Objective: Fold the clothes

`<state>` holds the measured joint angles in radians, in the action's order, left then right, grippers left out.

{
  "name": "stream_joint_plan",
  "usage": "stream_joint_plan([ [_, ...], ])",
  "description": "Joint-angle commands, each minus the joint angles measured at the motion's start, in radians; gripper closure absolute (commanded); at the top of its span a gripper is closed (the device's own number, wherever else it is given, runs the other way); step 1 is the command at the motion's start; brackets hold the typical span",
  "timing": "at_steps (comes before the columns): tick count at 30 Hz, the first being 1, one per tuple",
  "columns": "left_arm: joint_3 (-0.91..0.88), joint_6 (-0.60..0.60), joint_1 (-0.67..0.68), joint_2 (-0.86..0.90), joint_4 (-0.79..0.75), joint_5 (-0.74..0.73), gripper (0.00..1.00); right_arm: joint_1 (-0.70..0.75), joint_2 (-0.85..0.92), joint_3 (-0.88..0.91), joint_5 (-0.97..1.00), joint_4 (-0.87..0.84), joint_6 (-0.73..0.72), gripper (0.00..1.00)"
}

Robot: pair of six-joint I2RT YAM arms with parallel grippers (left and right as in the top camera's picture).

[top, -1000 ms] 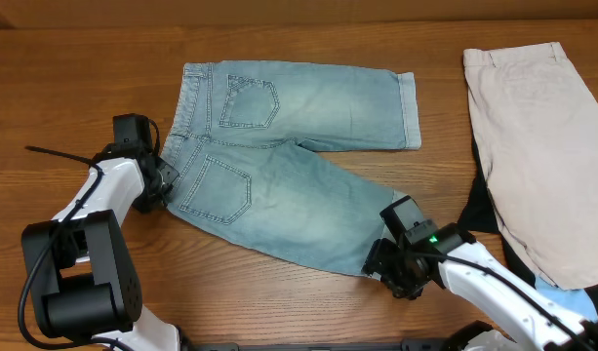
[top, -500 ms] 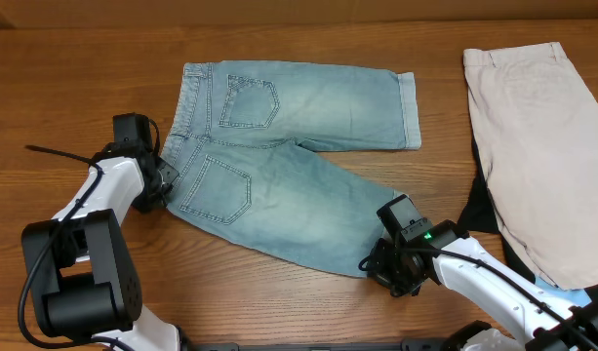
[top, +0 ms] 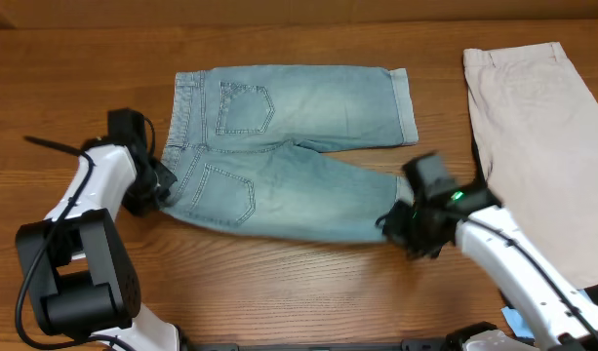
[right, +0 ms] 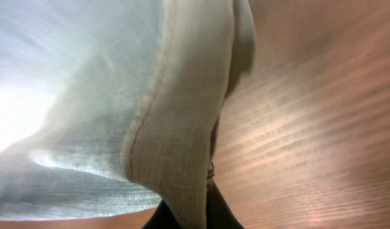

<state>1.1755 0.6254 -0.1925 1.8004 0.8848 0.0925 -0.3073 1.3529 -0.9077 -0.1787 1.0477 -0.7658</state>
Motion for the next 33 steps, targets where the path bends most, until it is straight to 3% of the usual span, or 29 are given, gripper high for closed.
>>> stream_joint_plan([
  [1, 0.180, -0.112, -0.013, -0.072, 0.087, 0.019, 0.96, 0.080, -0.022, -0.166, 0.051, 0.058, 0.140, 0.96],
  [9, 0.540, -0.159, -0.013, -0.150, 0.352, 0.022, 0.96, 0.196, -0.023, -0.475, 0.052, 0.224, 0.275, 0.96],
  [14, 0.666, -0.181, -0.010, -0.193, 0.474, 0.022, 0.96, 0.204, -0.031, -0.595, 0.061, 0.294, 0.303, 0.96],
  [24, 0.689, -0.185, -0.010, -0.258, 0.651, 0.058, 0.96, 0.204, -0.114, -0.632, 0.066, 0.388, 0.304, 0.96],
  [33, 0.571, -0.150, -0.010, -0.249, 0.597, 0.098, 0.96, 0.204, 0.055, -0.630, 0.066, 0.230, 0.379, 0.96],
])
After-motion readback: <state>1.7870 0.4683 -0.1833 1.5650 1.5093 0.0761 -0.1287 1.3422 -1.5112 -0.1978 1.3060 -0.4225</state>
